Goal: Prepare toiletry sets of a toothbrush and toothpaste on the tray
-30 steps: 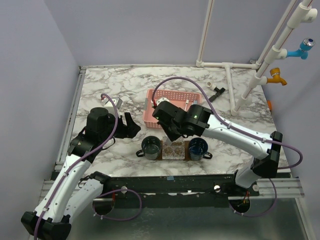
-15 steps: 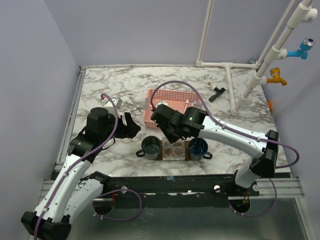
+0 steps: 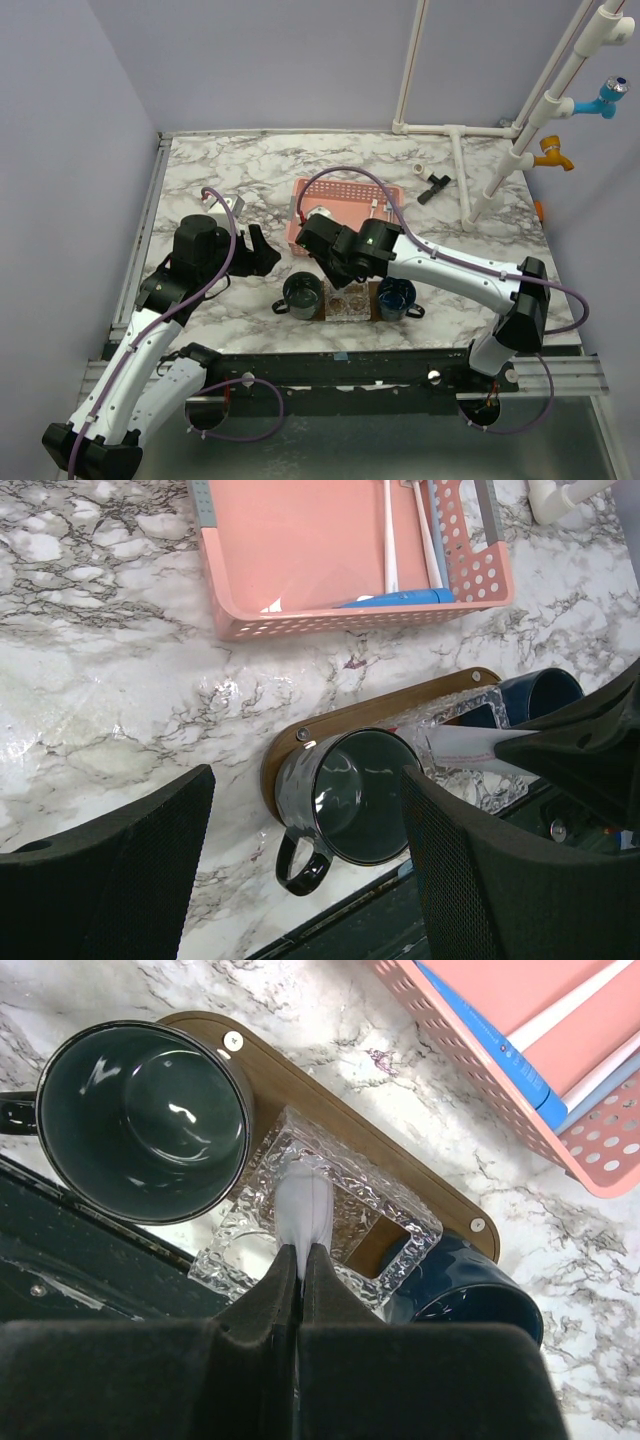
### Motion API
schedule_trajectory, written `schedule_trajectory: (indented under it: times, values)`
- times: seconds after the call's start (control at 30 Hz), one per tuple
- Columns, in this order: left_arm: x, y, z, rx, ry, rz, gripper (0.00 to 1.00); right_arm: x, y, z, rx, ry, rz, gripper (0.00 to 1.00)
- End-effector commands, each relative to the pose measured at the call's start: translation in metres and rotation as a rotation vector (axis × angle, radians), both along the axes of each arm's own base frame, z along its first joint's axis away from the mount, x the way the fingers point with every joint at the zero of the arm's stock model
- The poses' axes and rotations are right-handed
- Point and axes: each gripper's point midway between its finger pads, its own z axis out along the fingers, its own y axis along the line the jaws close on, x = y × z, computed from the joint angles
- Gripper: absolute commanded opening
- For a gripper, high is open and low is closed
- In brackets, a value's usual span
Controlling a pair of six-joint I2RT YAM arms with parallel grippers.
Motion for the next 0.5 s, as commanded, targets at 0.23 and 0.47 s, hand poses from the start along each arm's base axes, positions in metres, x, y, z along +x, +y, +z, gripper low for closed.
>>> schedule_trajectory:
  times: [0.23, 0.47]
  values:
    - [0.001, 0.003, -0.003, 0.021, -0.014, 0.009, 0.74, 0.004, 0.002, -0.016, -0.039, -0.009, -0.023, 0.04]
    - [0.002, 0.003, -0.004, 0.023, -0.01, 0.01, 0.74, 0.008, 0.004, -0.003, -0.009, -0.041, -0.039, 0.27]
